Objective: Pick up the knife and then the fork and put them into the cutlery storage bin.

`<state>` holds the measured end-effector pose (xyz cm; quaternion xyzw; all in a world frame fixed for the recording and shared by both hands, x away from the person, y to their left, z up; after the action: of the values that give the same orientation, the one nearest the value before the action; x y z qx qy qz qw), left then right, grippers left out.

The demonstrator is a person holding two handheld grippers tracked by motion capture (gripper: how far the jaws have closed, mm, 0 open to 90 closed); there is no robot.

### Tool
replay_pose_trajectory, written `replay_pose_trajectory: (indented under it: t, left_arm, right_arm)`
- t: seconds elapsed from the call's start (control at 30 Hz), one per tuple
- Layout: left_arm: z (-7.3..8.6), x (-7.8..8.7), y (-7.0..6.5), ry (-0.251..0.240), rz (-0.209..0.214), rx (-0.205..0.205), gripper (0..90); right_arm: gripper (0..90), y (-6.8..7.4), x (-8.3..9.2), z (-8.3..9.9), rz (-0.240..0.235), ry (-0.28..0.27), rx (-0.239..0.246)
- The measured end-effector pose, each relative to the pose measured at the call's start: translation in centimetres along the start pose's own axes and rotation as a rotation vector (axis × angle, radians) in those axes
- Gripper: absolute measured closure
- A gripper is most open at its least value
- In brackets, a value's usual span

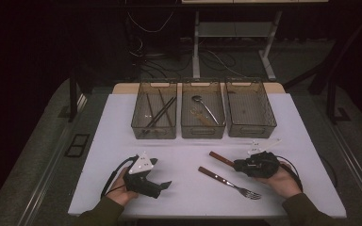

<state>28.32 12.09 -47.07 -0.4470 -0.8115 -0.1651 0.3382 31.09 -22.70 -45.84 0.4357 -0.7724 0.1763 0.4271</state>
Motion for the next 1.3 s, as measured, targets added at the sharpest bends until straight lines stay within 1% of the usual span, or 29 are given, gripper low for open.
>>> replay_pose_trajectory:
  t: [0.13,0.23,0.37,0.57,0.73,1.07,1.3]
  left_arm:
    - [0.0,0.0,0.0,0.0,0.0,0.003,5.9]
    - [0.0,-0.1,0.0,-0.005,0.001,0.011,5.9]
    - [0.0,0.0,0.1,0.003,-0.001,0.002,5.9]
    - [0.1,0.0,0.2,0.006,-0.001,0.0,5.9]
    - [0.1,0.0,0.2,0.009,-0.002,-0.001,5.9]
    - [0.1,-0.1,0.2,0.005,-0.002,0.004,5.9]
    - [0.1,-0.1,0.1,0.001,-0.002,0.007,5.9]
  right_arm:
    - [77.8,-0.5,0.7,-0.2,0.004,-0.009,-0.005]
    - [77.8,-0.8,1.2,-0.5,0.004,-0.019,0.001]
    - [77.8,-1.3,1.9,-0.8,0.007,-0.032,-0.002]
    - [77.8,-2.1,2.5,-1.3,0.005,-0.031,-0.002]
    - [77.8,-3.1,3.2,-1.8,0.013,-0.052,-0.018]
    - [77.8,-4.2,3.9,-2.6,0.019,-0.077,-0.028]
    - [77.8,-5.0,4.2,-3.2,0.033,-0.094,-0.047]
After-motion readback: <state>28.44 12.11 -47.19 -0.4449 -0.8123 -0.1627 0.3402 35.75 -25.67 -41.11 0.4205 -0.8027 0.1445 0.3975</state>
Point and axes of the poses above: each handheld gripper's, and its own axes: x roughly backward along the jaws, z roughly out of its underside, y roughly to its left, the point moved 4 cm from there along -x, roughly forward along the jaws, and after that the axes turned 9 degrees about y, right-handed, at the moved point
